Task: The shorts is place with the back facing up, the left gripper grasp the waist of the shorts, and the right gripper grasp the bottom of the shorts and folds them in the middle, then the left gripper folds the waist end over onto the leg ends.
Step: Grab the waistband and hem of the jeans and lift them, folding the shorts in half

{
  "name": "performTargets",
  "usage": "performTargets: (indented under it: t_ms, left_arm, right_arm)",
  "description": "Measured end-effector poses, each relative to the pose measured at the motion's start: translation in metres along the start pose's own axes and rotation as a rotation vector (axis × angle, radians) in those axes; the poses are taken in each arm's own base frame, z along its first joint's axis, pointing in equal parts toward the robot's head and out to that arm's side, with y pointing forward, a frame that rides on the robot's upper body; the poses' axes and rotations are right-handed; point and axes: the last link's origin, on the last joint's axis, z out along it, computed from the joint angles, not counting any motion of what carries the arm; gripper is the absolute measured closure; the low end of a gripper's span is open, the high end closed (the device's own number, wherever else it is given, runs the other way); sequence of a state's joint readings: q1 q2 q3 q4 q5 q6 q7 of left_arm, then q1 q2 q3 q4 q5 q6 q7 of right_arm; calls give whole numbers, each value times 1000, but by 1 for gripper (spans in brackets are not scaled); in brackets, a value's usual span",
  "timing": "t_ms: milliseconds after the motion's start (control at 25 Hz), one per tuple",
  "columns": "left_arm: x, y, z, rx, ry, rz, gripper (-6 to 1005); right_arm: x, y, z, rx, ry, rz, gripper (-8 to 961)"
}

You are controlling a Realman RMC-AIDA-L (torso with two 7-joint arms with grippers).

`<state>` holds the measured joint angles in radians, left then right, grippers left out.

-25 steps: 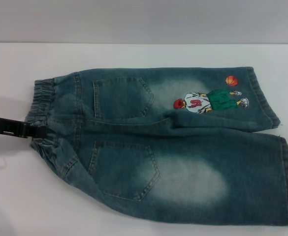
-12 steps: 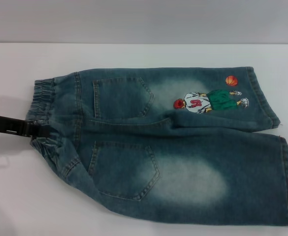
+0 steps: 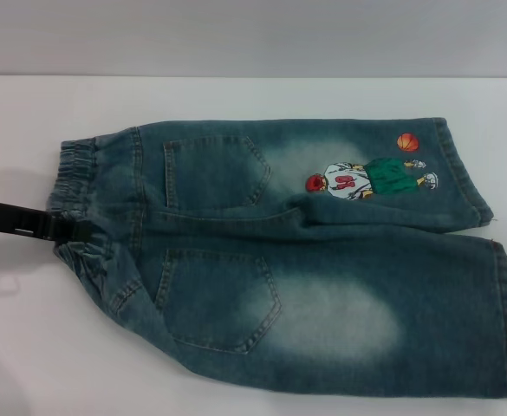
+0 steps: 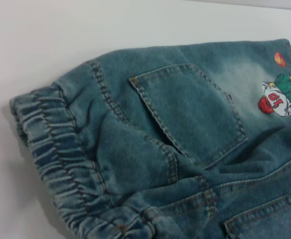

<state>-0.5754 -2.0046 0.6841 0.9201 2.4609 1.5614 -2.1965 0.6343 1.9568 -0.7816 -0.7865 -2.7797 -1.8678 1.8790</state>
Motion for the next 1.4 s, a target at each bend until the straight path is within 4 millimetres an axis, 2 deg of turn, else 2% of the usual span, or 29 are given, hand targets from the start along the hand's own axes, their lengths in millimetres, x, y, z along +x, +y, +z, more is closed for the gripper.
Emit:
performTargets:
  t_ms: [880, 1400]
  left_arm:
    - [-2, 0, 9, -12, -5, -5, 947]
    - [0, -1, 7, -6, -3, -2, 946]
  right_arm:
    - [-23, 4, 3, -1, -44, -80, 371]
    - [-24, 6, 6, -8, -27, -90, 378]
